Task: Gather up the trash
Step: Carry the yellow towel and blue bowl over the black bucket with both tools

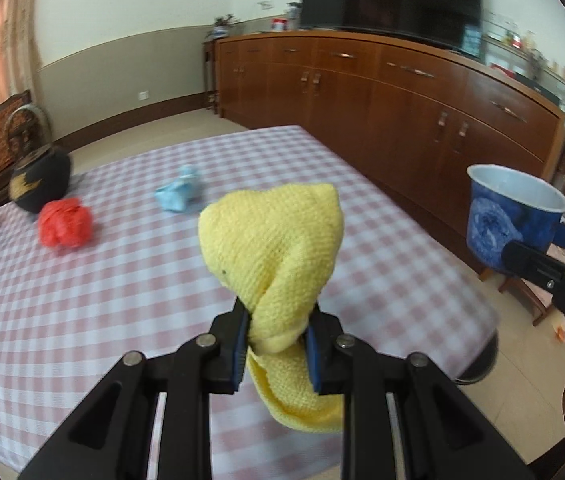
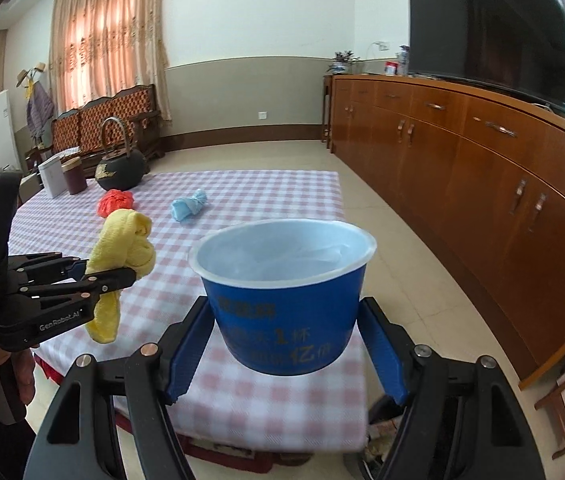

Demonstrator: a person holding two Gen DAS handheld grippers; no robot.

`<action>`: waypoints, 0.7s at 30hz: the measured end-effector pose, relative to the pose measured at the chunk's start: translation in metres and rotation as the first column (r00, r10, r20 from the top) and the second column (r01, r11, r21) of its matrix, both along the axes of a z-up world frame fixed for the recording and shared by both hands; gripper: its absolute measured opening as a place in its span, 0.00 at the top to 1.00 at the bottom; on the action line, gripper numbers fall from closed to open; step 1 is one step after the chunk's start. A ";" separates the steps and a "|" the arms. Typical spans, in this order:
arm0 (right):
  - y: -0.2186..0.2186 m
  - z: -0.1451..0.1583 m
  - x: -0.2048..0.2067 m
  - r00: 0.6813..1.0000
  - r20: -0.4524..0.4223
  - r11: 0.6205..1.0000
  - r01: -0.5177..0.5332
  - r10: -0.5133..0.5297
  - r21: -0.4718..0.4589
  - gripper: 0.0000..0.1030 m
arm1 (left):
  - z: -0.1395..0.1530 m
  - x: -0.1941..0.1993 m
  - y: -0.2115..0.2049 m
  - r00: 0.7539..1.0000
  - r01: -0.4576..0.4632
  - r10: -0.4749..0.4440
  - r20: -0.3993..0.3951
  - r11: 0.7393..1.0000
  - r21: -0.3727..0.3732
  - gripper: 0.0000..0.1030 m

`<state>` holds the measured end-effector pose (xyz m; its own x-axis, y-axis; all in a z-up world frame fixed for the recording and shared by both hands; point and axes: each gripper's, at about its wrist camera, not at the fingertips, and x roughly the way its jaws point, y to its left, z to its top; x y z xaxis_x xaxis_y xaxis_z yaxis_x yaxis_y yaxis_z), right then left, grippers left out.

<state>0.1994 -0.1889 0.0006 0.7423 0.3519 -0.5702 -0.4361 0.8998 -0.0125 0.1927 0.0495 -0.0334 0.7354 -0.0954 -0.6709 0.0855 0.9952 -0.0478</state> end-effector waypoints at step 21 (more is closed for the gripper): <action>-0.186 -0.027 -0.050 0.968 -0.046 0.970 0.245 -0.245 -0.011 0.27 | -0.015 -0.010 -0.197 0.933 0.359 -0.359 -0.026 0.933 0.013 0.76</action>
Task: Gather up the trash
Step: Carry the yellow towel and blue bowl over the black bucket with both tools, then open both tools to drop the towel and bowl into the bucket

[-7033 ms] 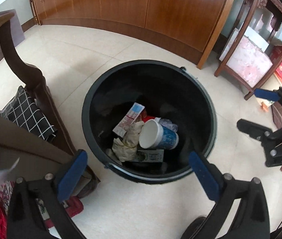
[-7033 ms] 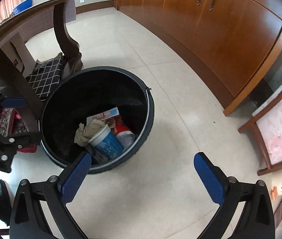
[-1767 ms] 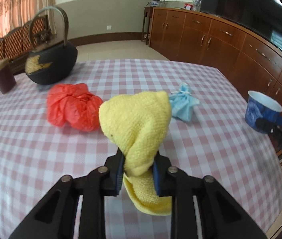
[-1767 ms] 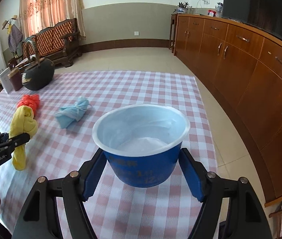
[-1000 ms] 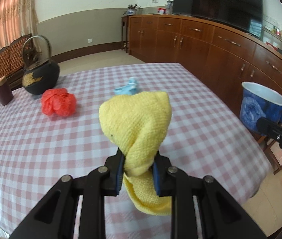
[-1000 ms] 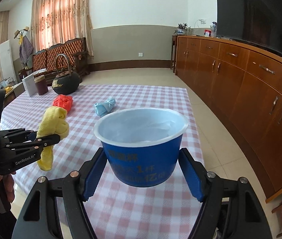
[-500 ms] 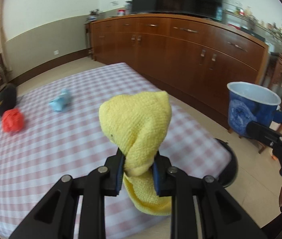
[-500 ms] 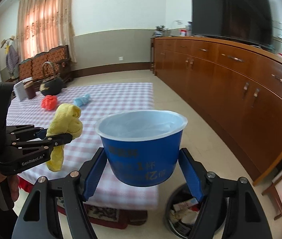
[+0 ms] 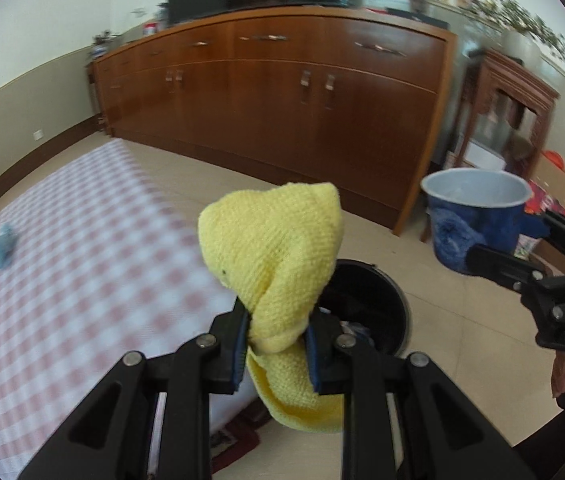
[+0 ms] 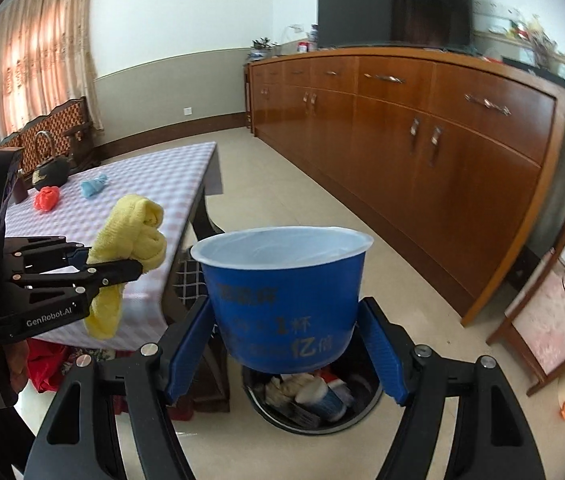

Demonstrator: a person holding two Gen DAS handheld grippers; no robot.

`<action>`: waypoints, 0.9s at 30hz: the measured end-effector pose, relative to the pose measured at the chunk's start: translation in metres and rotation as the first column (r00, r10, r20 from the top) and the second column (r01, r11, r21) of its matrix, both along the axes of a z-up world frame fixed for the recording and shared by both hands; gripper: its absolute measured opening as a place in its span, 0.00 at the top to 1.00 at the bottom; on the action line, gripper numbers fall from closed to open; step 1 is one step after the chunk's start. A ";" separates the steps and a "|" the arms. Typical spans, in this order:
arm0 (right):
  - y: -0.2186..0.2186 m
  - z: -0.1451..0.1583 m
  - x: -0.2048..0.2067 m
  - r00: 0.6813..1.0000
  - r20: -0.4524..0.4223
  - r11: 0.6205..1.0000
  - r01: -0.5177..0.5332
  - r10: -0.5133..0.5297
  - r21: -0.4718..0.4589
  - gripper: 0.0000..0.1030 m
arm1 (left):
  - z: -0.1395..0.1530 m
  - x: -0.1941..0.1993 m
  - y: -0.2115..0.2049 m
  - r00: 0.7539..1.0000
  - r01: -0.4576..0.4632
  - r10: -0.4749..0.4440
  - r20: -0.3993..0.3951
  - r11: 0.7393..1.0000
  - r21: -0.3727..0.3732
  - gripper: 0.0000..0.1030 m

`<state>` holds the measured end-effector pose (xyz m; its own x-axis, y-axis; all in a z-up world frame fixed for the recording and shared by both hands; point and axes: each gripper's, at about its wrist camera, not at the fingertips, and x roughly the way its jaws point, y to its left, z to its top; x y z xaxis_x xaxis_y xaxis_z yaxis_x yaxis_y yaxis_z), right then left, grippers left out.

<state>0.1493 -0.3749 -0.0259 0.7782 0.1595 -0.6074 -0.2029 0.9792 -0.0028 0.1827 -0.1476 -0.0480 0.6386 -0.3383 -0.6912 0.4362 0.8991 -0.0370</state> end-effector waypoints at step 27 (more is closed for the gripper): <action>-0.115 -0.187 0.084 0.926 -0.374 0.998 -0.055 0.049 -0.006 0.00 | -0.165 0.062 -0.124 0.946 0.080 -0.051 -0.320 0.994 0.078 0.11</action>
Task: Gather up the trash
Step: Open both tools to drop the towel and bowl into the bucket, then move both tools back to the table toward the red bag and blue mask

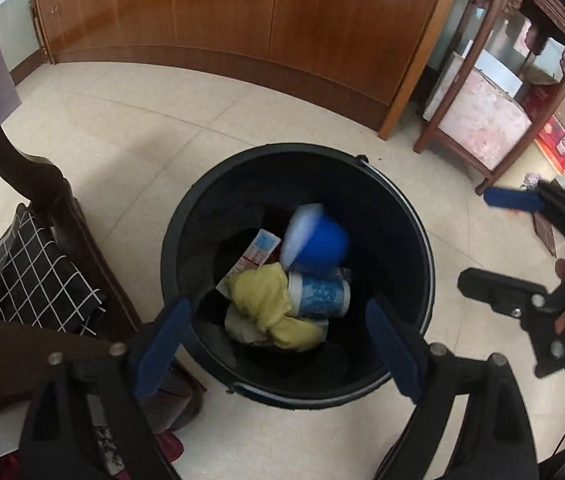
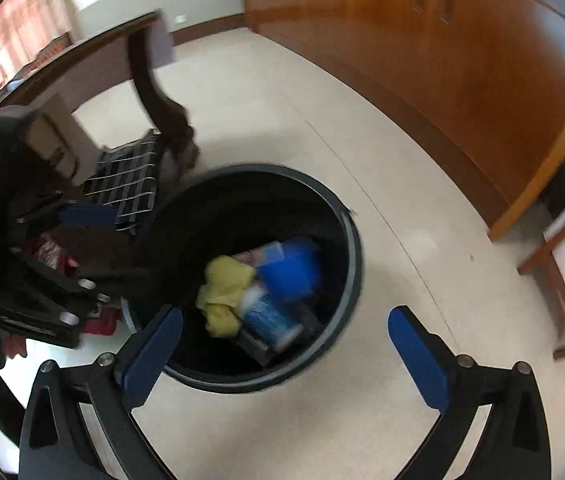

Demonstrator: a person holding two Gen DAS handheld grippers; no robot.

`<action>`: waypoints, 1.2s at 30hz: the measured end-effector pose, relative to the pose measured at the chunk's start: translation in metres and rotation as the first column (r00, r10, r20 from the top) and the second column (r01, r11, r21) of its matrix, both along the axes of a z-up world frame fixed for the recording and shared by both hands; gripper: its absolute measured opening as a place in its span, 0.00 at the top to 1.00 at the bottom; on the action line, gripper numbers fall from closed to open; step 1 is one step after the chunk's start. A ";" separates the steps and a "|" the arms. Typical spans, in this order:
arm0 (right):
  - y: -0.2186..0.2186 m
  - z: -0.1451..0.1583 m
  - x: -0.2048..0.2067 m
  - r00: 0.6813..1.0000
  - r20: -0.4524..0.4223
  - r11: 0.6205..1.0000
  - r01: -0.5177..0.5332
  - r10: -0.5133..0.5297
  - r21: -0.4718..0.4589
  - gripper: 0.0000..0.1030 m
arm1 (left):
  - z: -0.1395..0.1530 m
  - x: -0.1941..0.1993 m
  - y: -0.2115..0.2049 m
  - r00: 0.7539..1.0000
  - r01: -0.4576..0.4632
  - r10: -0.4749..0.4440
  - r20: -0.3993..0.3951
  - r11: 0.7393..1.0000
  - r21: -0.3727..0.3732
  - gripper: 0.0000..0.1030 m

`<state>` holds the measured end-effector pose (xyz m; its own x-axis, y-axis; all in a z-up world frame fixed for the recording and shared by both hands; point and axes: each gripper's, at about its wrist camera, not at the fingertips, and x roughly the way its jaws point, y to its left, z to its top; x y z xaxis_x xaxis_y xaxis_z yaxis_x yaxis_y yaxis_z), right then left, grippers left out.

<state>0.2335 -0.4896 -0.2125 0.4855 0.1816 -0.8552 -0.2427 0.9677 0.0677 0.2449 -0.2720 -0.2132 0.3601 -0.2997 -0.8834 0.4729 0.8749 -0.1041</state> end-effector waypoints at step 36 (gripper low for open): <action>0.106 0.133 -0.096 0.984 0.179 1.000 -0.009 0.013 -0.023 0.00 | 0.134 -0.093 0.135 0.951 -0.201 0.213 0.223 0.977 -0.078 0.05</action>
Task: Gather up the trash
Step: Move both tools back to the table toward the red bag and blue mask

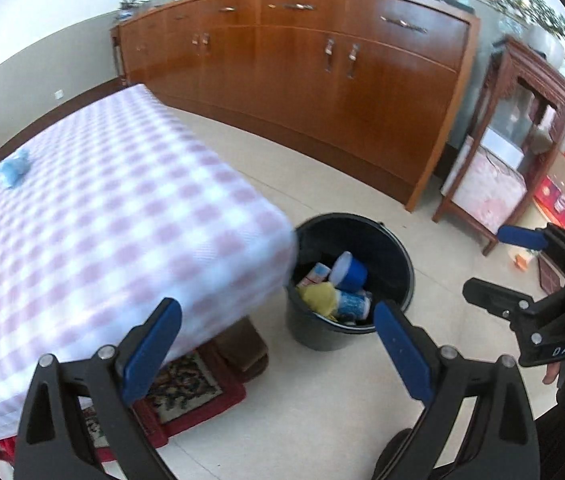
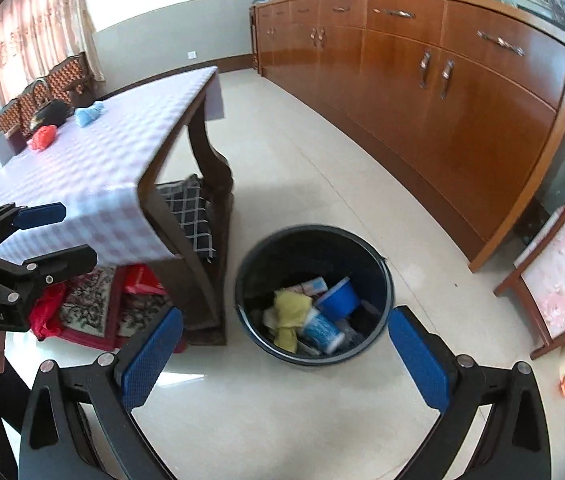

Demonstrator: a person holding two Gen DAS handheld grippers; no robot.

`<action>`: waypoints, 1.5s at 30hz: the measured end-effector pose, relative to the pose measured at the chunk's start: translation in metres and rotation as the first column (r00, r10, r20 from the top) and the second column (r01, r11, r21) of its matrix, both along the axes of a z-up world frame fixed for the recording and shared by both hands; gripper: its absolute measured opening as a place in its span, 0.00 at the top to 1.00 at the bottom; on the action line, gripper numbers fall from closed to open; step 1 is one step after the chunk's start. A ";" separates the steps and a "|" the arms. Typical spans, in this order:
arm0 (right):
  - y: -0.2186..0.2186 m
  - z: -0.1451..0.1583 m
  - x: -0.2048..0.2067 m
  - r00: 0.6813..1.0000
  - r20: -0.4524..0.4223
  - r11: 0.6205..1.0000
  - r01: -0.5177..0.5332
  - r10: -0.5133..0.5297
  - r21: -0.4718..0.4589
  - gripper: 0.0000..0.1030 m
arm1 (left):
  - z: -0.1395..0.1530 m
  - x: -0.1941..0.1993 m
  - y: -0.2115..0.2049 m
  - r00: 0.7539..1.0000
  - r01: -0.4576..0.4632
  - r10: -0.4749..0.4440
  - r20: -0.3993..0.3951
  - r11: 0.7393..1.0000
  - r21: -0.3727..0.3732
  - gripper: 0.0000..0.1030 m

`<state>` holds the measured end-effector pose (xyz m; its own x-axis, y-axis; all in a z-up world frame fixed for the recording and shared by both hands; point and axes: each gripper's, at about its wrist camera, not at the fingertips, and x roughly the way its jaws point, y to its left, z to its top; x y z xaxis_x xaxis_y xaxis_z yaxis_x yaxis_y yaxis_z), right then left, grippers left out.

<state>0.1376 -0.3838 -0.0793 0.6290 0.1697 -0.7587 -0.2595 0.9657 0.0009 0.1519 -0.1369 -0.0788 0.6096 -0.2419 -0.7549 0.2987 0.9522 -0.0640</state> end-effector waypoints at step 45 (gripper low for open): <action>0.258 0.076 0.053 0.950 0.100 0.953 -0.301 0.296 0.044 0.00 | 0.051 -0.027 0.265 0.879 -0.463 0.459 0.132 0.886 0.004 0.05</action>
